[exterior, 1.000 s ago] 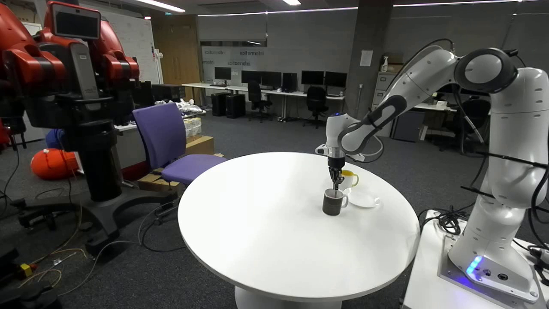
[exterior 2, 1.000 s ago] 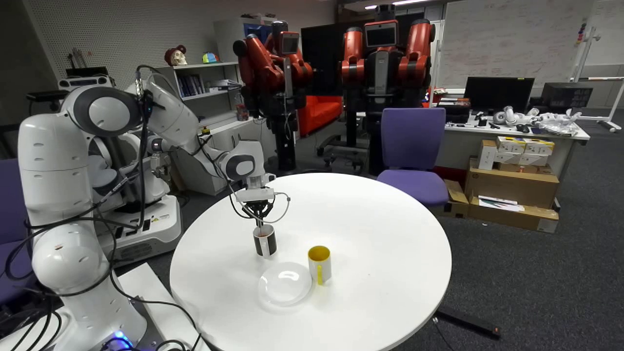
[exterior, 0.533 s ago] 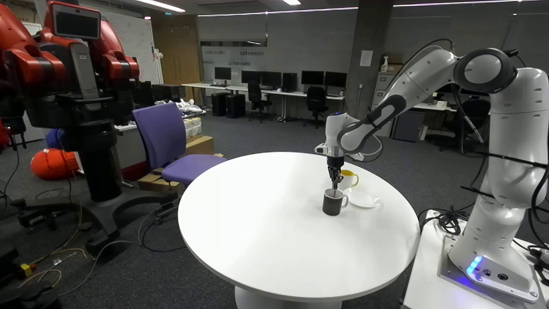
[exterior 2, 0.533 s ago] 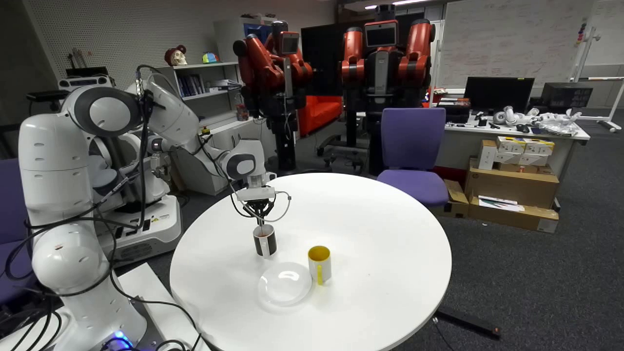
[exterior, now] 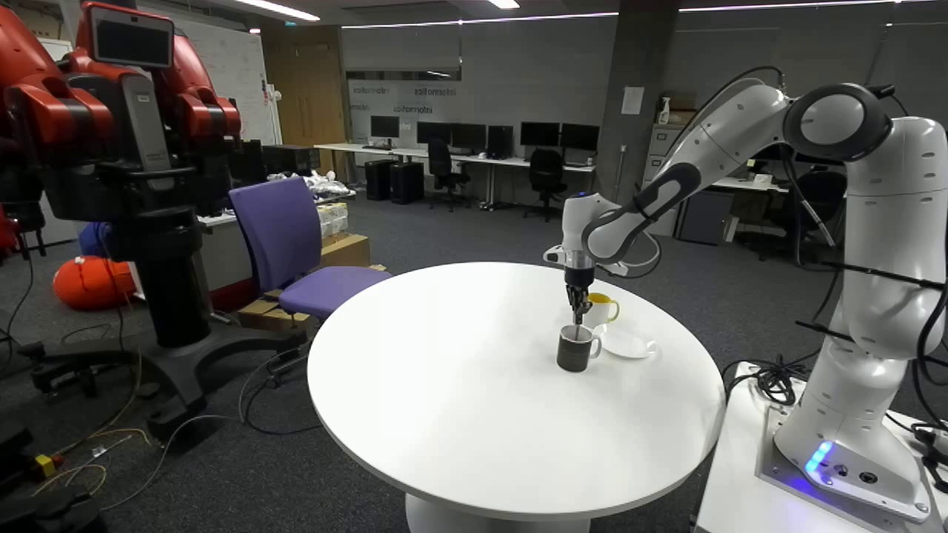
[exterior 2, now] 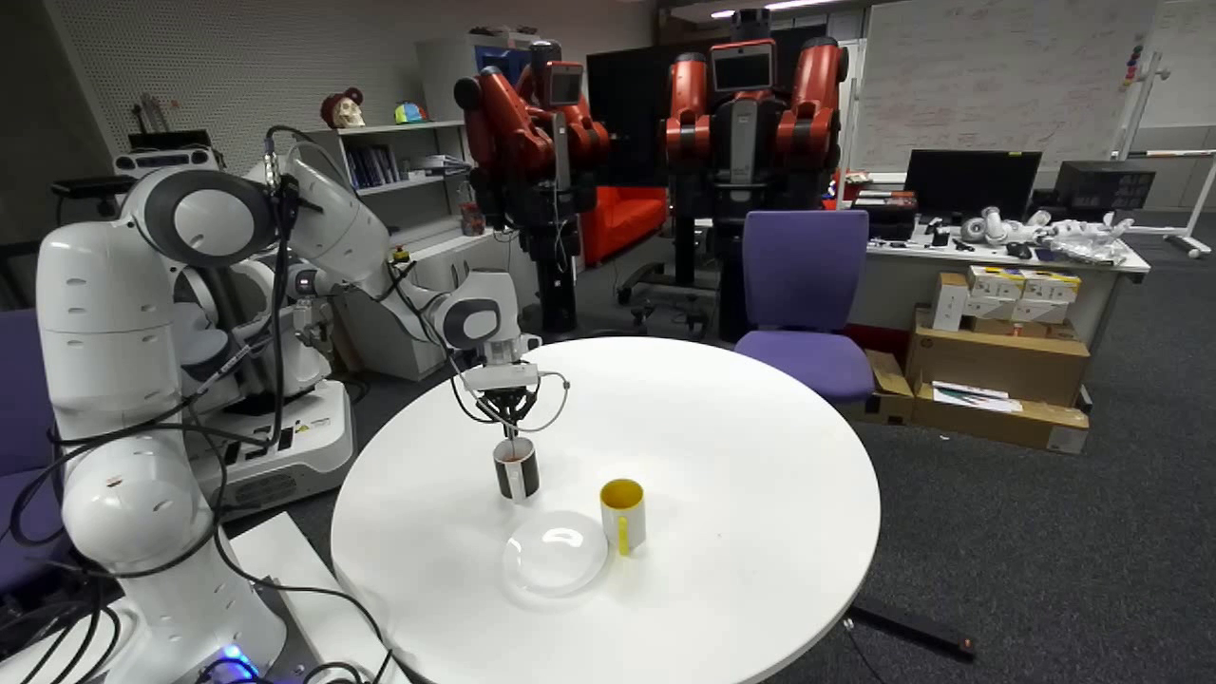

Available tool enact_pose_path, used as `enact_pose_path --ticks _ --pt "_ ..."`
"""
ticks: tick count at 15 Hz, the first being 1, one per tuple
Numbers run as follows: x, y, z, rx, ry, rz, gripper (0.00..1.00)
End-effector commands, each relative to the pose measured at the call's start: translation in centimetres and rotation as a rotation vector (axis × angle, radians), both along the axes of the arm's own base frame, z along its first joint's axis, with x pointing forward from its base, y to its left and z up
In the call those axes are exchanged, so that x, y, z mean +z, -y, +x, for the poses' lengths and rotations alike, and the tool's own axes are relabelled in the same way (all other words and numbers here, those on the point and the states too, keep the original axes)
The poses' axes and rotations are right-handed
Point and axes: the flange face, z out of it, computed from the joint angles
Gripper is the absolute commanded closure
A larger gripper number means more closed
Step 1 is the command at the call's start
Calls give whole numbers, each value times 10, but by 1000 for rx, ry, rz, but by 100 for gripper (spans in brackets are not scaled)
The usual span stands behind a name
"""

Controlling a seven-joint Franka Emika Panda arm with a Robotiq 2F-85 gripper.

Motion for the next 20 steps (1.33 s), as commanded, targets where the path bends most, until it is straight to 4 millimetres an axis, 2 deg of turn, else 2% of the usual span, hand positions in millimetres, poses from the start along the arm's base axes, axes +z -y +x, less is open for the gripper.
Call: enact_pose_path --ticks 1,8,20 --pt "2 10 7 -9 -16 -2 99" --pt "2 15 3 -18 -21 -1 99" --pt "1 4 -11 9 -50 14 99"
